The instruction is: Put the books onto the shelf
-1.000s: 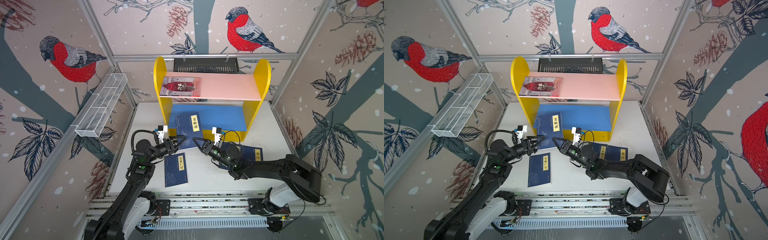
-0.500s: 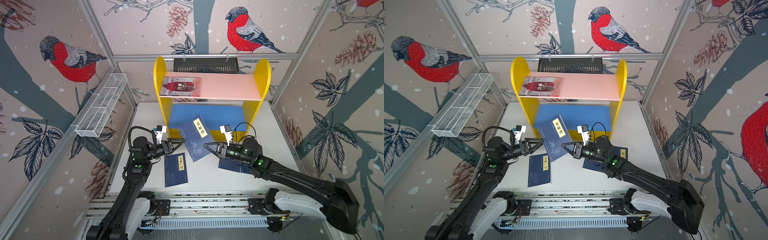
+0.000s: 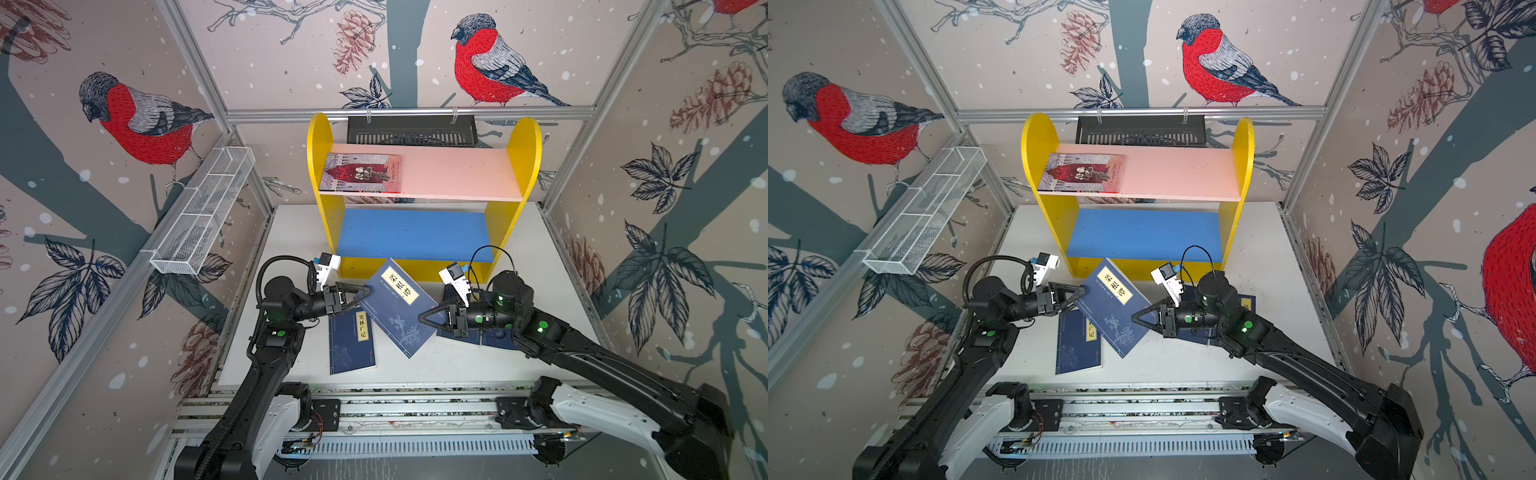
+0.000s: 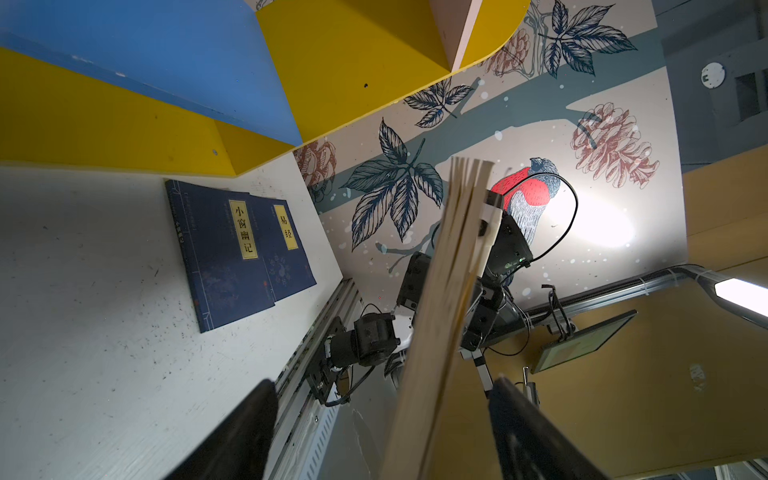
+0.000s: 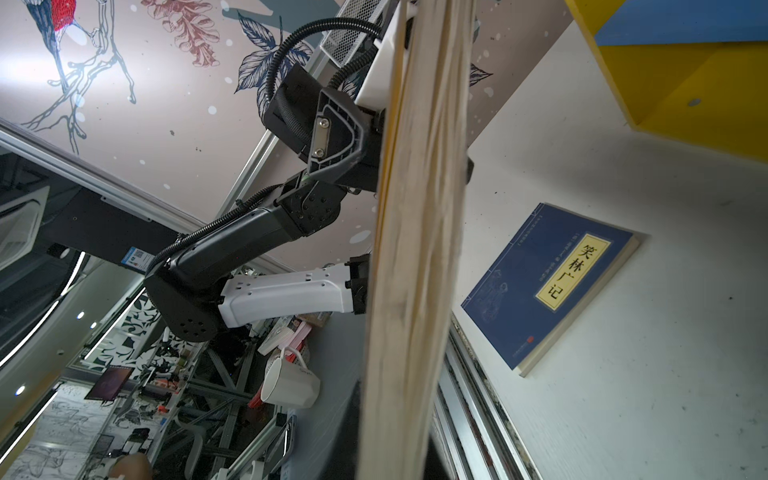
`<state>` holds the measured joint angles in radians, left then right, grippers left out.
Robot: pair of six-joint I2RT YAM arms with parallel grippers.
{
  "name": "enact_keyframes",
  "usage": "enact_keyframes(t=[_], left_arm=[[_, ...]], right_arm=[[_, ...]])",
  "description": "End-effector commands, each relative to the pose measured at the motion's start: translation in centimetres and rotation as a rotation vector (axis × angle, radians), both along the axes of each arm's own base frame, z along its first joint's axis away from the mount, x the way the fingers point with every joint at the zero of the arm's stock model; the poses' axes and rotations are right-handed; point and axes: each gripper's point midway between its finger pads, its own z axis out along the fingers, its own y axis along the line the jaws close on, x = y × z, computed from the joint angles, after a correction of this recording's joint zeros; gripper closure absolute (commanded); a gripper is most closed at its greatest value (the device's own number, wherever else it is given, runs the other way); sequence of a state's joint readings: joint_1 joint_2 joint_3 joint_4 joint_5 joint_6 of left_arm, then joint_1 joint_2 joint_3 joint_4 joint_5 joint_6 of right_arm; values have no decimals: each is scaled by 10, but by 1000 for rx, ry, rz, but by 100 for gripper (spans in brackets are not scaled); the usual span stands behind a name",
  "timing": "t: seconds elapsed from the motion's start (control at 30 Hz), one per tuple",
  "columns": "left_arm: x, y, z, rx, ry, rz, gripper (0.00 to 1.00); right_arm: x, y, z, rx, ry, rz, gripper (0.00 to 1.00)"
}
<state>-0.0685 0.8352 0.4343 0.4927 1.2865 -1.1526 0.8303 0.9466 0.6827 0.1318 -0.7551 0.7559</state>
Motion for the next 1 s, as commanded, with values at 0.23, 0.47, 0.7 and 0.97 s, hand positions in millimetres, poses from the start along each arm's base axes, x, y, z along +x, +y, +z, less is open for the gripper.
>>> enact_keyframes(t=[0.23, 0.47, 0.7, 0.97], left_arm=[[-16, -7, 21, -19, -82, -103, 54], [-29, -15, 26, -19, -118, -161, 81], [-22, -15, 28, -3, -136, -127, 100], [7, -6, 32, 45, -152, 5, 100]], right_arm=[[-9, 10, 2, -3, -31, 119, 100], [-1, 13, -1, -29, -36, 130, 99], [24, 3, -5, -40, -16, 43, 59], [49, -21, 0, 89, 46, -146, 23]])
